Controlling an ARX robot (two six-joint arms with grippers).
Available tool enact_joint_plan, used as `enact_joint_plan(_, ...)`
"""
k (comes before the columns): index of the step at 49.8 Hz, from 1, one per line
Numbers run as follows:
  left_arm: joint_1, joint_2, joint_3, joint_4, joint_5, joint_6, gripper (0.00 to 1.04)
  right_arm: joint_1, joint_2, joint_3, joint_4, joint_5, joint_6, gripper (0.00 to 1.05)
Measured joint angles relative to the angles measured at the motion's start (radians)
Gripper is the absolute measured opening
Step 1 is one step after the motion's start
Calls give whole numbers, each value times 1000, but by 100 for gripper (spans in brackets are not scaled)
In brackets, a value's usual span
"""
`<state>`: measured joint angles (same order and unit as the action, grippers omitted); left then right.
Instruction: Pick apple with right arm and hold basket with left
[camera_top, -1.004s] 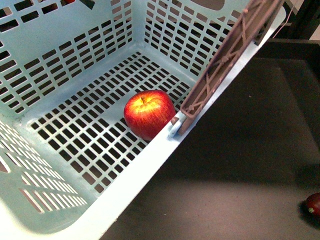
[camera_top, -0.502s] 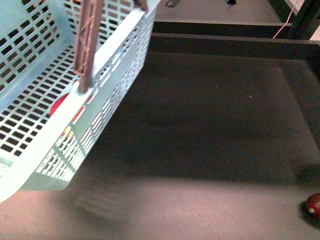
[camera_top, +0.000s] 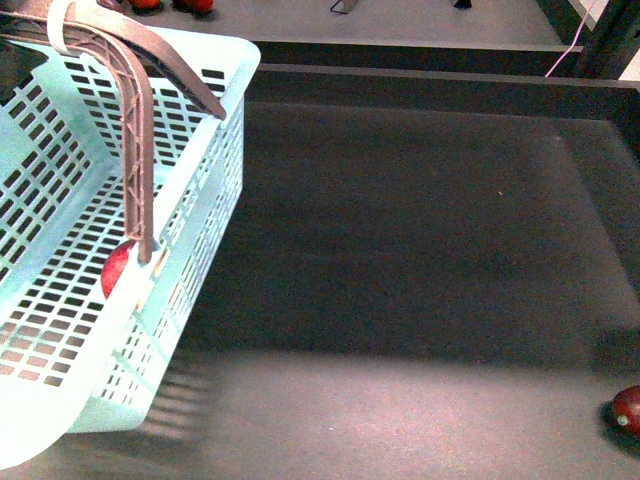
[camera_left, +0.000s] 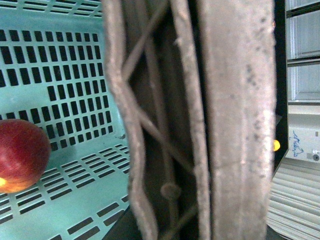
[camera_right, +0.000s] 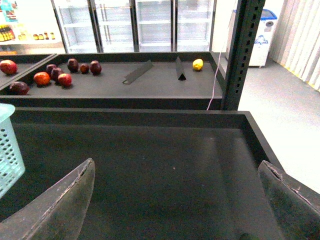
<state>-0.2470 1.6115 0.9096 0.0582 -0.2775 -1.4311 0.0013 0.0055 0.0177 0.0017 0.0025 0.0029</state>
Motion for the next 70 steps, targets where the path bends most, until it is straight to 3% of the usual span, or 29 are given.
enact_joint_plan(21, 50, 156, 0, 95, -37, -60, 15, 0, 0, 0, 0, 0, 0, 96)
enact_joint_plan(40, 18, 232, 6, 135, -37, -93, 15, 0, 0, 0, 0, 0, 0, 96)
enact_joint_plan(53, -1, 234, 6, 151, -31, -99, 52, 0, 0, 0, 0, 0, 0, 96)
enact_joint_plan(64, -17, 126, -36, 81, -60, -140, 96, 0, 0, 0, 0, 0, 0, 96)
enact_joint_plan(66, -19, 99, -48, 64, -68, -142, 100, 0, 0, 0, 0, 0, 0, 96)
enact_joint_plan(70, -26, 55, -71, 43, -79, -148, 97, 0, 0, 0, 0, 0, 0, 96)
